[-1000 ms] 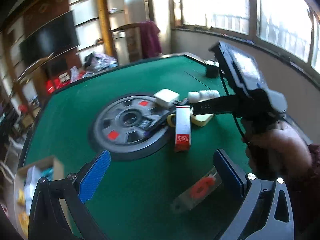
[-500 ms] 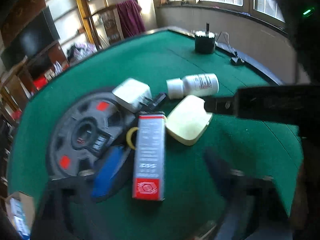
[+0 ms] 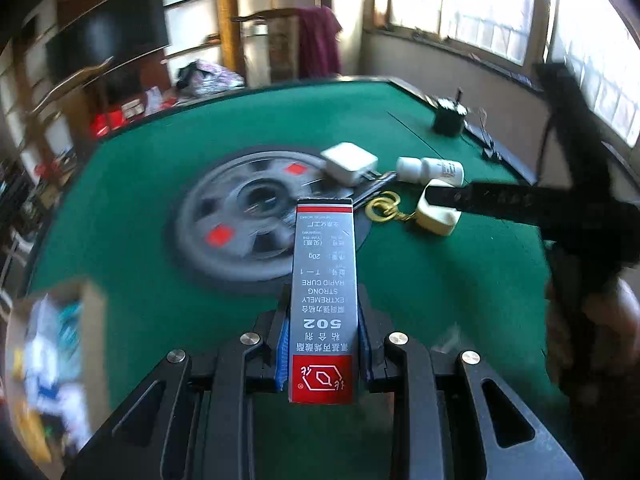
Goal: Organize objects
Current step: 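Grasp the red number candle pack with the right tool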
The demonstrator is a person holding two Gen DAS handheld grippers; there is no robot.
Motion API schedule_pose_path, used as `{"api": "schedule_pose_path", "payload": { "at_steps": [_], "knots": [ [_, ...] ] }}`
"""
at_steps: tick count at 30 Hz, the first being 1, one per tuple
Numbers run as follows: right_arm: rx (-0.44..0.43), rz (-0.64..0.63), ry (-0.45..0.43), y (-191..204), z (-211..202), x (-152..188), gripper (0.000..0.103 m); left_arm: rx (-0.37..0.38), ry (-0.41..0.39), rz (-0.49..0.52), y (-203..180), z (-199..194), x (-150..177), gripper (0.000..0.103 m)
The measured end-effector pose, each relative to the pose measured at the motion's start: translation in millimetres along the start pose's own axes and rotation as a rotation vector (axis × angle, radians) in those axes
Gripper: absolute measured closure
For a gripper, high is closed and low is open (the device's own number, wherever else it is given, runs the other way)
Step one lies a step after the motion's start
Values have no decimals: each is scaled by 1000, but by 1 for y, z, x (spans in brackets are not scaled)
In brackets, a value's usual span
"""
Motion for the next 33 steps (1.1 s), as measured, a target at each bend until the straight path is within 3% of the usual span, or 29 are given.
{"api": "schedule_pose_path", "payload": {
  "at_steps": [6,11,13,18,21,23,27,33],
  "knots": [
    [-140,-286,224,74,11,67,61,28,-21,-102,52,-57,39,80],
    [-143,-438,314,101,-5,106,58,13,-44,-130,74,-73,61,80],
    [-110,-486,338,107,-7,114,58,9,-57,-140,79,-76,69,80],
    [79,-640,310,122,-15,133,58,6,-72,-184,94,-82,83,80],
    [127,-606,283,121,-19,135,62,-12,-72,-193,105,-86,93,80],
    [78,-538,288,122,-20,136,78,-12,-74,-201,111,-88,97,80],
    [58,-456,283,119,-26,140,78,-25,-96,-229,130,-101,103,80],
    [-78,-328,236,138,-43,125,78,-101,-112,-308,181,-119,114,80]
  ]
}}
Point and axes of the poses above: each gripper's, at about its wrist camera, not at the fingertips, and z roughly the way its jaws point, y to its left, x to its underside, the point moved 8 cm from there along z, roughly the way its jaws point, and after that the axes turned 6 degrees about -z, right-handed, at the moved point
